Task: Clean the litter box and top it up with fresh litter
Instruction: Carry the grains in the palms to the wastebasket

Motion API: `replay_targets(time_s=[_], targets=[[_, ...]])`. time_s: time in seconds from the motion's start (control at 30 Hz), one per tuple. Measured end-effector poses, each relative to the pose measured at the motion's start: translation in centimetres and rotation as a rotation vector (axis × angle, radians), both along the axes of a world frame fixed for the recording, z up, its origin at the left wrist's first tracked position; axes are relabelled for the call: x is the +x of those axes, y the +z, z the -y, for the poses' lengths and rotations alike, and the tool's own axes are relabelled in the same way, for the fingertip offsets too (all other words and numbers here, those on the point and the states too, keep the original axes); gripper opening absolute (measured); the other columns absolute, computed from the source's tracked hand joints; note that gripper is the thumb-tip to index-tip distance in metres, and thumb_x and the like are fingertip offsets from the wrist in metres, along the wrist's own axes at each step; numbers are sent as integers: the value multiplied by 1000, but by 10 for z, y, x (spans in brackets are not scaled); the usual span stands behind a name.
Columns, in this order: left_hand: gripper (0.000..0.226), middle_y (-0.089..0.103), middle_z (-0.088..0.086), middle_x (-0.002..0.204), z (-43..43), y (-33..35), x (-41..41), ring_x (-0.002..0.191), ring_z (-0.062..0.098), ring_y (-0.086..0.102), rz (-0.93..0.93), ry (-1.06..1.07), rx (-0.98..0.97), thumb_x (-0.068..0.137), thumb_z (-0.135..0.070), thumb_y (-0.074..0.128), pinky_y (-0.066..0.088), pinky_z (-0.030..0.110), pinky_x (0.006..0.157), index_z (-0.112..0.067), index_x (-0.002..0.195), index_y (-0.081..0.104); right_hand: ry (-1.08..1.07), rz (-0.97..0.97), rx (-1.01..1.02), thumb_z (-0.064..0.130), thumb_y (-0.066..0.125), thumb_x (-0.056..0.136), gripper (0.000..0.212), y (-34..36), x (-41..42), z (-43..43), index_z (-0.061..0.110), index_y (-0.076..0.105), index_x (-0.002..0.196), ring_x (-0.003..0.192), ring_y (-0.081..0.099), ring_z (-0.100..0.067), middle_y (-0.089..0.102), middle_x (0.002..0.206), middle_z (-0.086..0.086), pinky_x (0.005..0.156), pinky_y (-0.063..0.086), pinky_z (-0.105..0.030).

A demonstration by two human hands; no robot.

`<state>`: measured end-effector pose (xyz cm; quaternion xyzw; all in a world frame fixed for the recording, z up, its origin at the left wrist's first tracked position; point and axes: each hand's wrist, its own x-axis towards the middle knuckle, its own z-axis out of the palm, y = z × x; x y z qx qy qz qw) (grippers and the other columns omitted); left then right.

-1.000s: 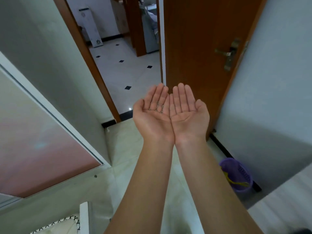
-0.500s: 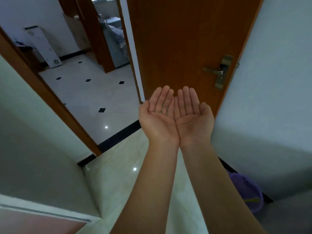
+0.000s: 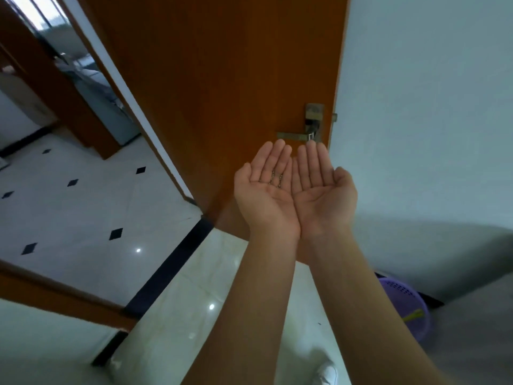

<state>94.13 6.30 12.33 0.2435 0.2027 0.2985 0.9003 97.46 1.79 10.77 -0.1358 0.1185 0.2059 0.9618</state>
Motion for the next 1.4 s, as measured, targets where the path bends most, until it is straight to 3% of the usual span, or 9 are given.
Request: replay_targets(time_s=[0.33,0.9,1.4], targets=[[52,74,14,113,27,6,106,111,26,70,40,-243,-15,108,-31,24,48,40,106,-2,116,66,-231,21,30,27,28,106,46,7,94,36,3,66,117,112,67,-24,73,113,-14,102,50,-38],[48,75,14,110,53,-9,243,105,25,72,-5,-925,-149,105,-28,29,55,33,91,0,118,66,-932,15,-11,23,31,103,44,1,187,64,1,67,115,113,67,-26,73,113,-15,105,48,-41],[47,74,16,110,85,-37,226,106,26,72,-118,-1126,-152,105,-28,30,53,36,97,0,117,66,-1128,-71,-2,22,30,103,44,-32,161,91,1,68,114,113,67,-26,73,113,-15,104,49,-41]])
